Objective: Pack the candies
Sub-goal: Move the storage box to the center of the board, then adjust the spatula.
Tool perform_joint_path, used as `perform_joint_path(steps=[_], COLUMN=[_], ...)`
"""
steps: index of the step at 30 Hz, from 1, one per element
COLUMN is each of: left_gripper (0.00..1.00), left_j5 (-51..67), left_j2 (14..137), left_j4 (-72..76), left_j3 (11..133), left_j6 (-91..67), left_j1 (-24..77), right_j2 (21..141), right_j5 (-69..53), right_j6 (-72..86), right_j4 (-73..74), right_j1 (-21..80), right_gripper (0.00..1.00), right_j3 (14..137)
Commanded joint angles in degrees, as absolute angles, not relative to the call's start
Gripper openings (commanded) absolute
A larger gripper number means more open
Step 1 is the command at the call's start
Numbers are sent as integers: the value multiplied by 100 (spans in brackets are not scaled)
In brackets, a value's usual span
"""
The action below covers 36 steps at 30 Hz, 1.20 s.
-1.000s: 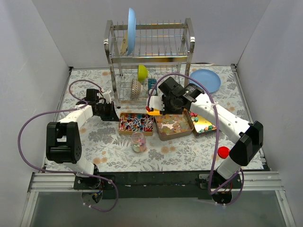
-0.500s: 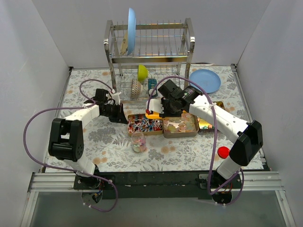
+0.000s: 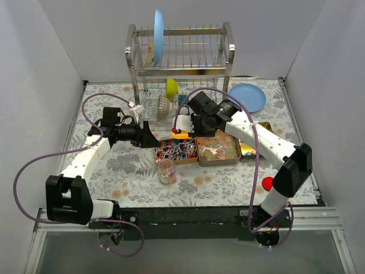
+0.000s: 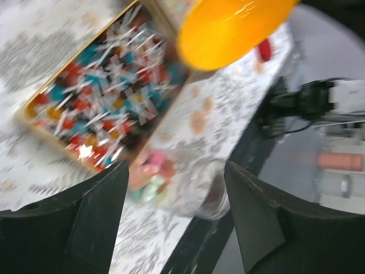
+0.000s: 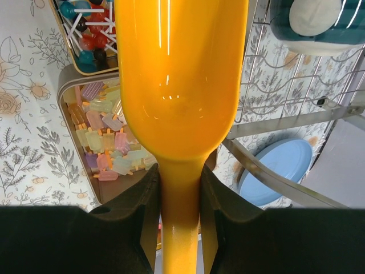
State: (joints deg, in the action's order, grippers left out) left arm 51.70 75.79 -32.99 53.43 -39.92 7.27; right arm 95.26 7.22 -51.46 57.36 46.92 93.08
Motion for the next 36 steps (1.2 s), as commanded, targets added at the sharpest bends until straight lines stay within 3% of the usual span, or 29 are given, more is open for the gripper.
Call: perform_joint_path(steps=[1,13,20,22,23,29,33,36], left_gripper=[68,66,61,54,41,0,0,0], left_j5=[6538,6346,6442,6696,7037,7822,7954,8033], left_j2=[7497,7928,8016,8016,8024,7998,7928,7901], left_j4=[-2199,-976,-879,-565,-397,650,650,659], left_j3=[5055,4887,4659,4475,4395,3920,3876,3850], left_j6=[-4920,-6205,-6222,-6371,-6494,-7251,-7190,-7119], left_j1=[703,580,492,457,387,211,150,88], right_j2=[9527,9738,9414,9273,9220,8939,8956,9017], right_j5=[571,502,-428,-597,-676,-905,-1142,-1432], right_j6=[-5308,-5388,-5221,-5177,-5125,-5124,-4888,-4764], right_j4=[5774,5888,5748,5687,5634,5467,5589,5730], right_j1=[4895,5554,5599,5599,5599,5590,5458,5283], right_gripper=[1,1,1,1,1,1,3,17], right_j3=[9598,10256,10406,10301,10249,9783,9616,9563])
